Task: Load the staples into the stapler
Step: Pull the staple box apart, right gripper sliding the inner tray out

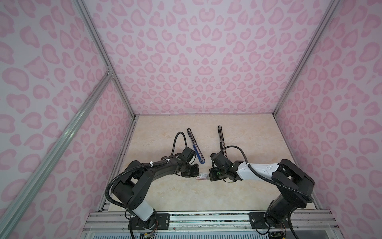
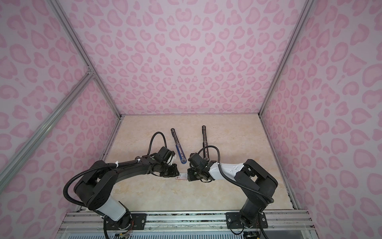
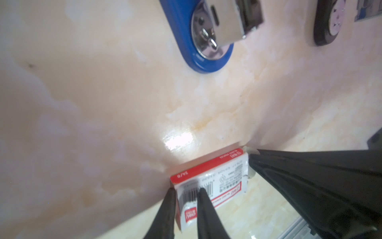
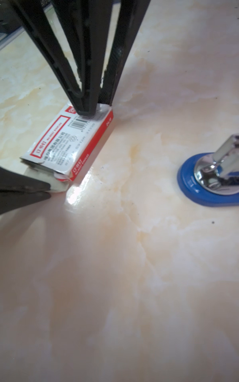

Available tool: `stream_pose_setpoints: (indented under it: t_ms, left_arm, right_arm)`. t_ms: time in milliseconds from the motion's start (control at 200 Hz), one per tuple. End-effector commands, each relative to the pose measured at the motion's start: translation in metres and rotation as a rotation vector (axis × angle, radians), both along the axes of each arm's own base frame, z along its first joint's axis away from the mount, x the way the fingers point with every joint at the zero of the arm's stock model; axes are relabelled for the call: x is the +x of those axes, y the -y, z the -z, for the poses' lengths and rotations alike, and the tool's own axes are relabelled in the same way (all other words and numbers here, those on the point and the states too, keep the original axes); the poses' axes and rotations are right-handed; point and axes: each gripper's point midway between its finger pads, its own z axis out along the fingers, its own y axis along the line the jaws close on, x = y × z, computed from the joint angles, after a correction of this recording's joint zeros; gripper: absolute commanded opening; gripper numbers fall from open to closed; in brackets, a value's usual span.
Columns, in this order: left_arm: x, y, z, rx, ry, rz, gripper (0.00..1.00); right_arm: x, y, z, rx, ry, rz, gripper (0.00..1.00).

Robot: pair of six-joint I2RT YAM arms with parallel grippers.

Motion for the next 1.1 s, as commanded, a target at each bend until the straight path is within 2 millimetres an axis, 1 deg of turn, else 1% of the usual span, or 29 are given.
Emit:
stream_pose_setpoints:
  t_ms: [0, 45, 165, 220, 560, 810, 940, 1095]
  left_arm:
    - [-0.005, -0.001, 0.0, -0.004, -0.015, 0.009, 0.22]
    - [-0.005, -0.001, 0.0, -0.004, -0.015, 0.01, 0.19]
    - [-0.006, -0.003, 0.002, 0.003, -0.016, 0.007, 0.07]
    - [-0.006, -0.004, 0.002, 0.009, -0.014, 0.008, 0.03]
    - [-0.008, -0.009, 0.002, 0.029, -0.007, 0.008, 0.03]
    - [-0.005, -0.007, 0.0, 0.024, -0.004, 0.009, 0.03]
    - [-0.004, -0.009, -0.001, 0.033, 0.003, 0.001, 0.03]
    - [-0.003, -0.012, -0.001, 0.044, 0.007, -0.01, 0.03]
  right_arm:
    - [-0.002, 0.004, 0.007, -0.021, -0.013, 0.008, 0.0]
    - [-0.002, 0.004, 0.006, -0.021, -0.013, 0.008, 0.0]
    - [-0.001, 0.006, 0.007, -0.027, -0.013, 0.015, 0.0]
    - [-0.001, 0.008, 0.006, -0.029, -0.01, 0.02, 0.0]
    - [0.002, 0.029, 0.006, -0.053, -0.004, 0.071, 0.0]
    - [0.003, 0.028, 0.005, -0.038, -0.003, 0.075, 0.0]
    - [0.004, 0.027, 0.003, -0.036, 0.004, 0.077, 0.0]
    - [0.006, 0.03, 0.004, -0.047, 0.002, 0.089, 0.0]
